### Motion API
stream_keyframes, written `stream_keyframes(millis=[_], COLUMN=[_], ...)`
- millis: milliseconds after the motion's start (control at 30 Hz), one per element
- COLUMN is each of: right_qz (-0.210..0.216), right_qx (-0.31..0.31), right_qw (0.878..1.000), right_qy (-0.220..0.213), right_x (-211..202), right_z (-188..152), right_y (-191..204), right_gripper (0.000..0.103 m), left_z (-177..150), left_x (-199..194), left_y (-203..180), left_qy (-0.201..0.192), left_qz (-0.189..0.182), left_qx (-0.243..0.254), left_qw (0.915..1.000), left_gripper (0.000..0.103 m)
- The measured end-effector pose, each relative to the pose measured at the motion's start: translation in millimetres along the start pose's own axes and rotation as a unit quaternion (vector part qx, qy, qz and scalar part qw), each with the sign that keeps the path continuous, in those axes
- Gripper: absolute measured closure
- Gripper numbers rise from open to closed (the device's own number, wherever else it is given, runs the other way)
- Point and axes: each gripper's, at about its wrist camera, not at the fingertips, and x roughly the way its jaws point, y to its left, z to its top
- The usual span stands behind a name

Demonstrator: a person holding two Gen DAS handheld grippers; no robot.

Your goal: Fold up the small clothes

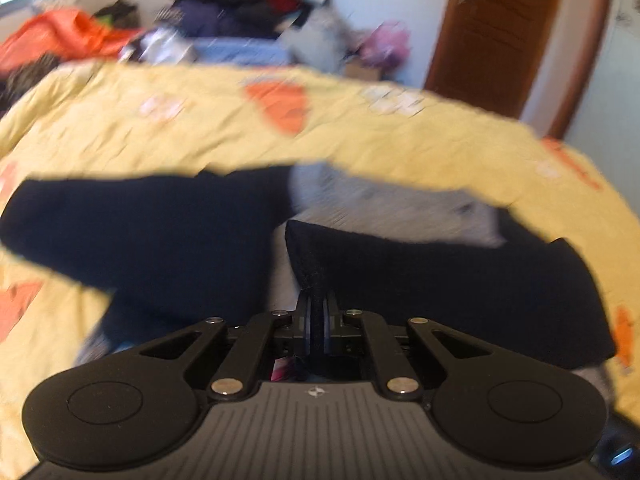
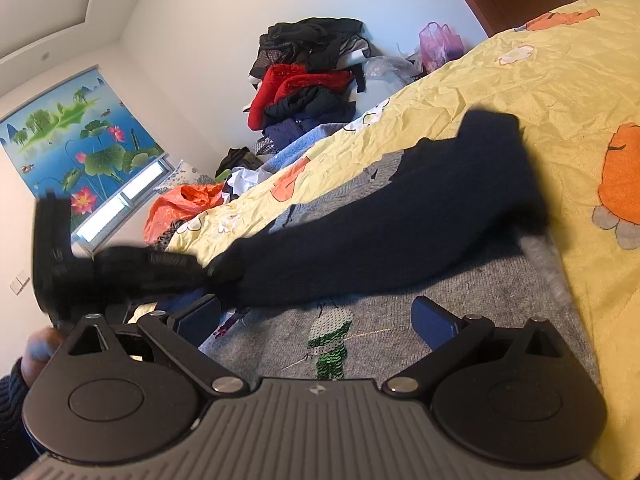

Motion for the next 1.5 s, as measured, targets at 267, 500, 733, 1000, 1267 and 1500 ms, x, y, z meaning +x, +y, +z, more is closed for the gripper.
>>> stream_keyframes(millis=[267, 500, 733, 1000, 1267, 1500], right_qz=[-0.011, -0.039, -0.127, -0.116, -0.115, -0.114], right_qx=[-0.005, -0.018, -0.118, -0.108, -0.105, -0.104], right_qw=[1.0, 0.999, 0.985, 0.987, 0.988, 0.988], right_qy=[0.005, -0.022, 0.019, 0.012, 0.011, 0.01], right_x=[1, 16, 66, 60, 60, 60], right_z=[0, 44, 42, 41, 41, 41], right_y=[5, 17, 14, 9, 10, 9], right_gripper=[0.002, 0.0, 0.0, 0.0, 0.0, 0.0], left_z=[-23, -42, -40, -20, -24, -15], left_x=[8, 6, -10, -51, -9, 14], left_y=[-17, -16, 4, 158, 280, 279], left_qy=[-0.041, -0.091, -0.101, -0.158, -0.134, -0.141], left_qz=[0.042, 0.04, 0.008, 0.002, -0.063, -0.008], left_qx=[0.079, 0.098, 0.058, -0.219, -0.475, -0.44], left_qw=[0.9952, 0.9902, 0.9932, 0.9628, 0.8673, 0.8868], left_gripper=[0.098, 0.098, 0.093, 0.039, 0.025, 0.072])
